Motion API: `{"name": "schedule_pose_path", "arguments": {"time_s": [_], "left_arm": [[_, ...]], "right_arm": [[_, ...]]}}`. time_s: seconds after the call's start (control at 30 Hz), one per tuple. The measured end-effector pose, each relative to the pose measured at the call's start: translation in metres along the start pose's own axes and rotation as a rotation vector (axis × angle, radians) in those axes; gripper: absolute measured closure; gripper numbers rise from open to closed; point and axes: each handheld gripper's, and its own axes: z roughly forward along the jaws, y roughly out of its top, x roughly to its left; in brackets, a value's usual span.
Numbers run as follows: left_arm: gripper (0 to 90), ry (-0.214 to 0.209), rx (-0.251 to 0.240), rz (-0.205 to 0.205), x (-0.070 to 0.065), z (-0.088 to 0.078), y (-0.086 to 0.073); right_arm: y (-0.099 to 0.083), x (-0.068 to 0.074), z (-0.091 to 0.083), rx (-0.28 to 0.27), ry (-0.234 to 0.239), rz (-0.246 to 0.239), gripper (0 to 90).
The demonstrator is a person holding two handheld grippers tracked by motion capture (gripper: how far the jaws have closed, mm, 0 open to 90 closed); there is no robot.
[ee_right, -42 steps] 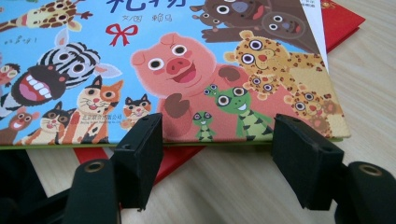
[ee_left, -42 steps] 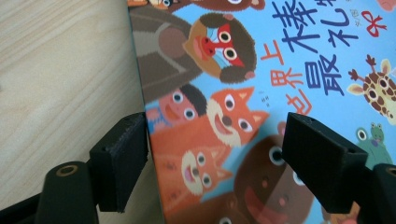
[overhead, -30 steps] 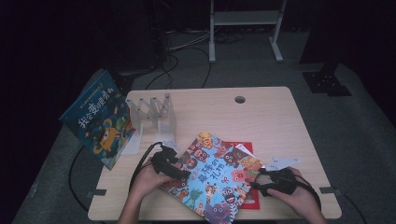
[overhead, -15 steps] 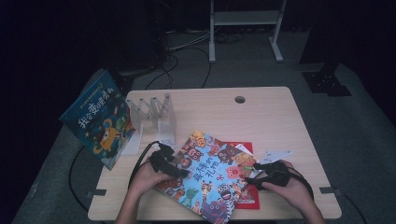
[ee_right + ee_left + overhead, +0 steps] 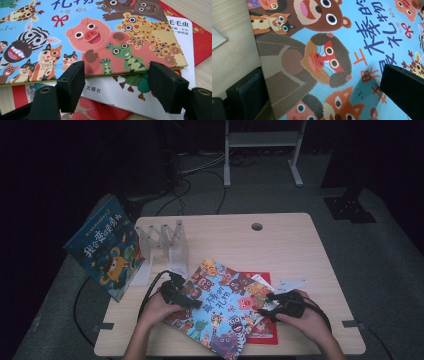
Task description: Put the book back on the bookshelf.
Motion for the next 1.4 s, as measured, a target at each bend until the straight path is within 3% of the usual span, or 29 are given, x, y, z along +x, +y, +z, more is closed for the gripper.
{"name": "schedule_pose_path", "arguments": {"time_s": [0.37, 0.53, 0.63, 0.7, 0.93, 1.27, 1.4], "left_arm": [[0.0, -0.009, -0.014, -0.008, -0.003, -0.009, 0.006], [1.5, 0.018, -0.018, 0.039, -0.012, -0.03, 0.025], [1.5, 0.048, 0.011, 0.078, -0.016, -0.037, 0.035], [1.9, 0.045, 0.007, 0.076, -0.018, -0.039, 0.038], [12.8, -0.009, -0.06, 0.136, -0.027, -0.07, 0.057], [24.3, 0.03, -0.042, 0.182, -0.033, -0.093, 0.088], [30.9, 0.019, -0.043, 0.193, -0.034, -0.098, 0.098]], "right_arm": [[0.001, 0.0, 0.0, 0.008, -0.004, 0.001, 28.8], [0.003, 0.002, 0.002, 0.013, -0.014, 0.001, 28.5], [0.004, 0.004, 0.004, 0.011, -0.023, 0.001, 28.4], [0.004, 0.004, 0.004, 0.012, -0.027, -0.004, 28.3], [0.005, 0.006, 0.006, 0.01, -0.035, -0.005, 28.3], [0.013, 0.016, 0.017, -0.009, -0.075, 0.003, 28.1], [0.017, 0.019, 0.021, -0.009, -0.09, 0.008, 28.1]]}}
